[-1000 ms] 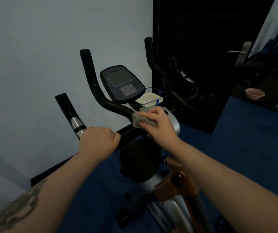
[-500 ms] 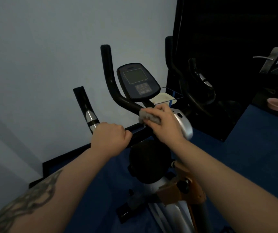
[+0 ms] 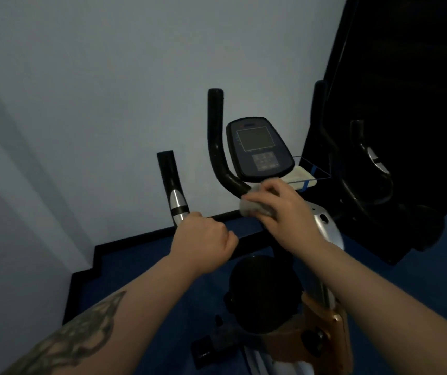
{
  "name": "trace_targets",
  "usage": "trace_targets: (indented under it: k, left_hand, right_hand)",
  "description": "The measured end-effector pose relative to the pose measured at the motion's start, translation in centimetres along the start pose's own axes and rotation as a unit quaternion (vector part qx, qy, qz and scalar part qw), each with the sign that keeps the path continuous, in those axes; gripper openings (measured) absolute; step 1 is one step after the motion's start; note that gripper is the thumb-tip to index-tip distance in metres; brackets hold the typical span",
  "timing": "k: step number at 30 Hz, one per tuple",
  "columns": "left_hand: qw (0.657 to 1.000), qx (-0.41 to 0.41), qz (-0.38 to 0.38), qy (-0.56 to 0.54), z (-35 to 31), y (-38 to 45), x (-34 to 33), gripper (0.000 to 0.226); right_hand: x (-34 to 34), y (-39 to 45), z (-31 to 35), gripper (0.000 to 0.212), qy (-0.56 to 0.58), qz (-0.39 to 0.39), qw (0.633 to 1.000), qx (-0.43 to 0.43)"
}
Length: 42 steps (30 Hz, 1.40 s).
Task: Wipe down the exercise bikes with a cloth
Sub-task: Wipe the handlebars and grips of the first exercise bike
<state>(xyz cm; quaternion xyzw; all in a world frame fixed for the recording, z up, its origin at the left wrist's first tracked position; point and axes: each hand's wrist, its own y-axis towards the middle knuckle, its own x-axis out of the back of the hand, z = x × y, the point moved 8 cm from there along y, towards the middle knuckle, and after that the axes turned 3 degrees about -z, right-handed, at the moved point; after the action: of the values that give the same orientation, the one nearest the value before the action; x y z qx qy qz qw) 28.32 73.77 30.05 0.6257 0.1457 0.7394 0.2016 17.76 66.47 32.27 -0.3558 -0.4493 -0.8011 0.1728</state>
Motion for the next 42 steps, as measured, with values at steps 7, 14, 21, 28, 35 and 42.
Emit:
trace_targets:
  k: [7, 14, 21, 28, 35, 42]
  left_hand:
    - [0.997, 0.005, 0.072, 0.008, 0.0, -0.3, -2.2, 0.05]
    - [0.975, 0.152, -0.038, -0.156, 3.9, 2.1, 1.4, 0.046]
    - [0.983, 0.147, -0.061, -0.094, 6.0, 3.7, 1.2, 0.044]
    - [0.953, 0.221, -0.143, -0.15, 7.3, 2.3, 1.2, 0.043]
    - [0.959, 0.216, -0.118, -0.141, 6.8, 2.4, 1.1, 0.042]
    - [0.954, 0.232, -0.125, -0.146, 7.3, 2.3, 0.9, 0.042]
  right_hand:
    - [-0.5, 2.5, 0.1, 0.033, 0.023, 0.017, 0.999, 0.03]
    - [-0.6, 2.3, 0.2, 0.031, 0.038, -0.006, 0.998, 0.059]
    - [-2.3, 8.3, 1.5, 0.021, 0.105, 0.021, 0.993, 0.043]
    - [-2.1, 5.1, -0.1, 0.024, 0.115, -0.001, 0.992, 0.048]
    - [-3.6, 12.4, 1.2, 0.023, 0.12, -0.003, 0.992, 0.031]
    - [-3.2, 7.5, -0.6, 0.019, 0.176, -0.008, 0.984, 0.024]
